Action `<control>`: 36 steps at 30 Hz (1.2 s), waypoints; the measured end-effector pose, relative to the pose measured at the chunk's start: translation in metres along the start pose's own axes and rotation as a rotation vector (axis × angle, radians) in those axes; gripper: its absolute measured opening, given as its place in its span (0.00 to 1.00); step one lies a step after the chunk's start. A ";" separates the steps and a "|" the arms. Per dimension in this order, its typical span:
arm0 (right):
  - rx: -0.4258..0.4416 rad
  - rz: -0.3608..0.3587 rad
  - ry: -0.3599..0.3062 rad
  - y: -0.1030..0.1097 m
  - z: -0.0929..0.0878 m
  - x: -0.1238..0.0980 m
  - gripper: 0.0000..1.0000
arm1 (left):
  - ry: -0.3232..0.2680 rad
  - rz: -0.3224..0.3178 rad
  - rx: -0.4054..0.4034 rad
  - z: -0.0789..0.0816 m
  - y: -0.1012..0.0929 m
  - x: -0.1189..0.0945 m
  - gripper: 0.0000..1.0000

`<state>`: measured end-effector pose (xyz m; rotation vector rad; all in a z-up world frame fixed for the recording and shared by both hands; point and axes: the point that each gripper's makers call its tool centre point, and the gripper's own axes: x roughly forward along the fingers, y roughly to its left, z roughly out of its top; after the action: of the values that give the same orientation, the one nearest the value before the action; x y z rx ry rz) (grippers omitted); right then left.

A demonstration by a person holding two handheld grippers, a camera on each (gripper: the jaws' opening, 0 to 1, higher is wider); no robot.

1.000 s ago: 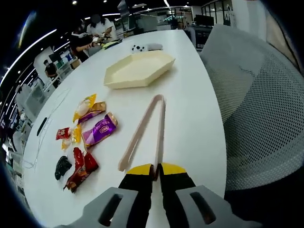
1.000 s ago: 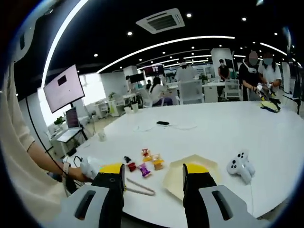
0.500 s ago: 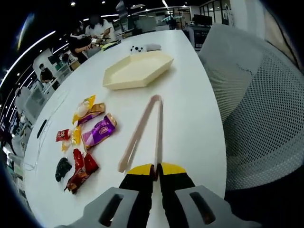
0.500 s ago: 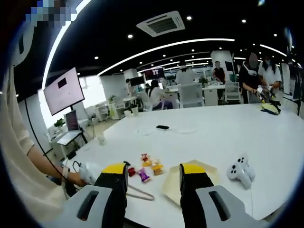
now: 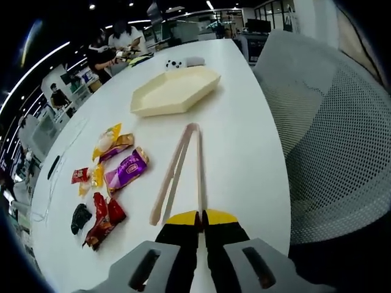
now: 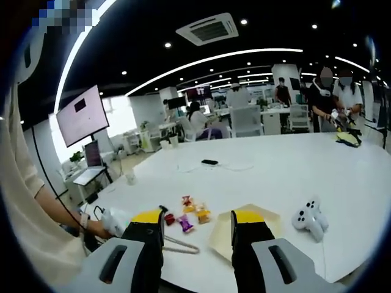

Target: Place the target food into the container with the food tongs after gripping and lifting it, then release it inside without dropping or visibly crushing the food.

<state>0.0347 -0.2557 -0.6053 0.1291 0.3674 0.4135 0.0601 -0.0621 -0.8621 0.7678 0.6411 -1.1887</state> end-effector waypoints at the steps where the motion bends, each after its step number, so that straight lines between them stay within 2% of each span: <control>1: -0.003 -0.004 0.001 0.000 0.000 -0.002 0.44 | 0.005 0.001 0.011 0.000 0.000 0.000 0.00; 11: -0.013 -0.029 -0.001 -0.003 0.000 -0.007 0.44 | 0.021 0.016 0.046 0.002 0.001 -0.003 0.00; 25: -0.017 -0.013 -0.003 0.009 -0.002 -0.007 0.44 | -0.007 0.031 0.041 0.012 0.003 -0.016 0.00; 30: -0.033 -0.006 -0.015 0.012 0.003 -0.009 0.44 | -0.029 0.039 0.034 0.023 0.005 -0.026 0.00; 32: -0.028 -0.002 -0.028 0.012 0.006 -0.010 0.44 | -0.066 0.042 0.001 0.037 0.005 -0.034 0.00; 36: -0.012 0.008 -0.055 0.013 0.013 -0.010 0.44 | -0.102 0.055 0.005 0.055 0.004 -0.046 0.00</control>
<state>0.0262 -0.2485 -0.5877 0.1294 0.3105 0.4190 0.0541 -0.0793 -0.7929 0.7197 0.5294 -1.1713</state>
